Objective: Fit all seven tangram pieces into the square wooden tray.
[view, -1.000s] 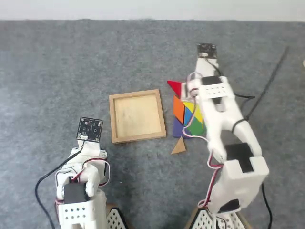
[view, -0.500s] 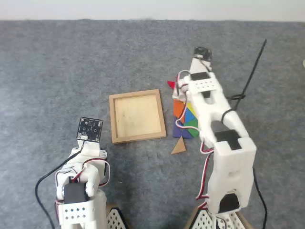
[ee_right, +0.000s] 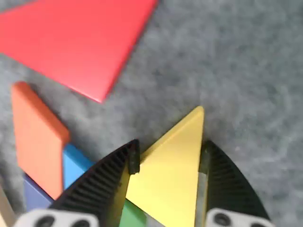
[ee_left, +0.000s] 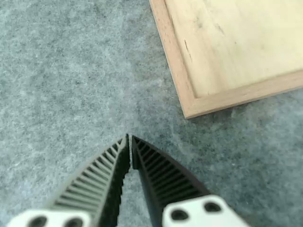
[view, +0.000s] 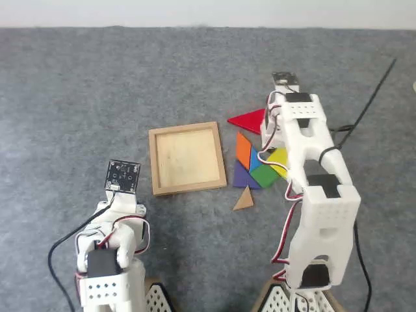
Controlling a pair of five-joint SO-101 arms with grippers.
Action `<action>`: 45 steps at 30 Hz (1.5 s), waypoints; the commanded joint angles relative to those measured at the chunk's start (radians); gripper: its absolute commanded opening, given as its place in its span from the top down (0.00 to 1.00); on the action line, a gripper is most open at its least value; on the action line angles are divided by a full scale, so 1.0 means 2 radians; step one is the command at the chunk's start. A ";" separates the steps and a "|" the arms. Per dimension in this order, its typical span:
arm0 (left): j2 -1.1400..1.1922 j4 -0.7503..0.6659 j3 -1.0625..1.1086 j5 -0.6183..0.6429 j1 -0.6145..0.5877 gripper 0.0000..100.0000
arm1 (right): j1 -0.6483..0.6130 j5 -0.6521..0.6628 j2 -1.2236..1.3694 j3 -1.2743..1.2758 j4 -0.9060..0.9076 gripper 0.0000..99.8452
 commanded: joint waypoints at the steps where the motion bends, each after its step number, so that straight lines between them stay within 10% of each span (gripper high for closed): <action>1: -0.007 0.002 -0.006 -0.005 -0.001 0.99 | 0.042 0.006 -0.083 -0.016 0.030 0.79; 18: -0.007 0.002 -0.006 -0.005 -0.002 0.99 | -0.056 -0.011 -0.353 0.354 -0.106 0.69; 24: -0.007 0.002 -0.006 -0.005 -0.002 0.99 | -0.052 0.104 -0.353 0.406 -0.150 0.69; 35: -0.007 0.002 -0.006 -0.005 -0.002 0.99 | 0.054 0.269 -0.300 0.423 -0.285 0.83; 45: -0.007 0.002 -0.006 -0.005 -0.002 0.99 | 0.121 0.275 -0.283 0.367 -0.267 0.85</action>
